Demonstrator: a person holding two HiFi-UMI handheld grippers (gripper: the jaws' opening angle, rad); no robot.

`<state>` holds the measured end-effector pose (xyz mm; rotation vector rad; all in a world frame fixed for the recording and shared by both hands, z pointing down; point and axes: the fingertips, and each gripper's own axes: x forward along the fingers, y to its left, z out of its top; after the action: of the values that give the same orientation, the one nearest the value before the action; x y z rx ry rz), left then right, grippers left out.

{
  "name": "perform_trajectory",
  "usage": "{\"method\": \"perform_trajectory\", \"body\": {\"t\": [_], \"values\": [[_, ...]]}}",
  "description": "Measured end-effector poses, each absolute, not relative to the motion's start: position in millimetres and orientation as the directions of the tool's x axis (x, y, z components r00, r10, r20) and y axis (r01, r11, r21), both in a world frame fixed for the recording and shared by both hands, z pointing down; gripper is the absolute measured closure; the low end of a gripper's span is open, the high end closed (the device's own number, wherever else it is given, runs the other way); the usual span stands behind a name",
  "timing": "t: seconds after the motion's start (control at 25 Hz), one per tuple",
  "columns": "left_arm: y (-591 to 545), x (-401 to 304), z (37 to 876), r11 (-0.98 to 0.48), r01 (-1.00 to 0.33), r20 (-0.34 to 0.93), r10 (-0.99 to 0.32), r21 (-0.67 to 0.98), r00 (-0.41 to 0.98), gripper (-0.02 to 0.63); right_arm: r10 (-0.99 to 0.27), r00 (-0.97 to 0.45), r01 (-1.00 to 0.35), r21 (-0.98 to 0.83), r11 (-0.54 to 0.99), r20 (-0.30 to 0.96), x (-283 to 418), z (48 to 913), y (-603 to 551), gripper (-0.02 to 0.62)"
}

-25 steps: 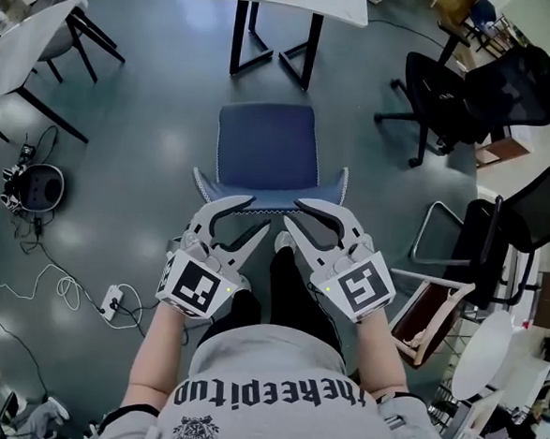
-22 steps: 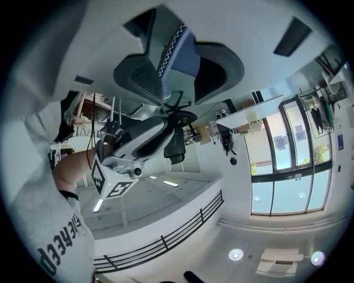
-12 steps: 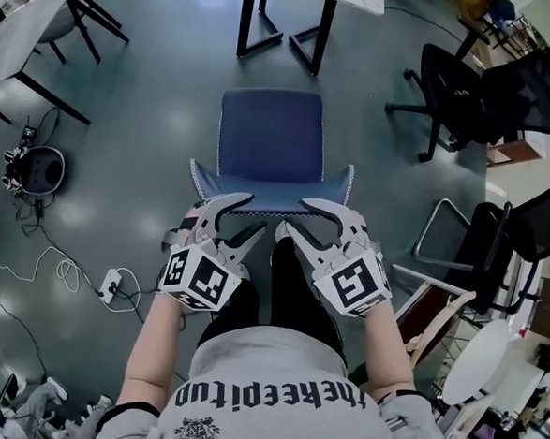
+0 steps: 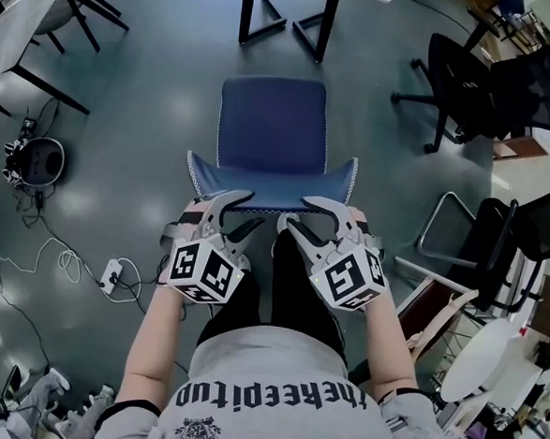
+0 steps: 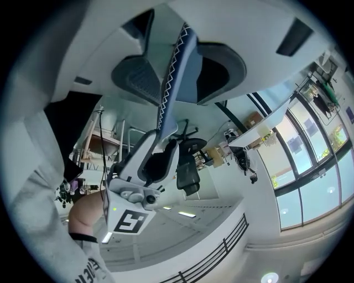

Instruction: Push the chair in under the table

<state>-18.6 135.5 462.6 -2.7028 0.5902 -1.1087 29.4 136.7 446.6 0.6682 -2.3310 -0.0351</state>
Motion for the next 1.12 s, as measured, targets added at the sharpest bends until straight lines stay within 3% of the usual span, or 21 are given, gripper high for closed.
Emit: {"method": "perform_trajectory", "body": {"t": [0.88, 1.12], "values": [[131, -28, 508, -0.927, -0.229, 0.745, -0.376, -0.297, 0.552, 0.407, -0.445, -0.504, -0.345, 0.3, 0.889, 0.74, 36, 496, 133, 0.425], [127, -27, 511, -0.925, -0.234, 0.741, -0.381, -0.3, 0.553, 0.437, -0.448, -0.496, -0.344, 0.306, 0.888, 0.744, 35, 499, 131, 0.436]]}}
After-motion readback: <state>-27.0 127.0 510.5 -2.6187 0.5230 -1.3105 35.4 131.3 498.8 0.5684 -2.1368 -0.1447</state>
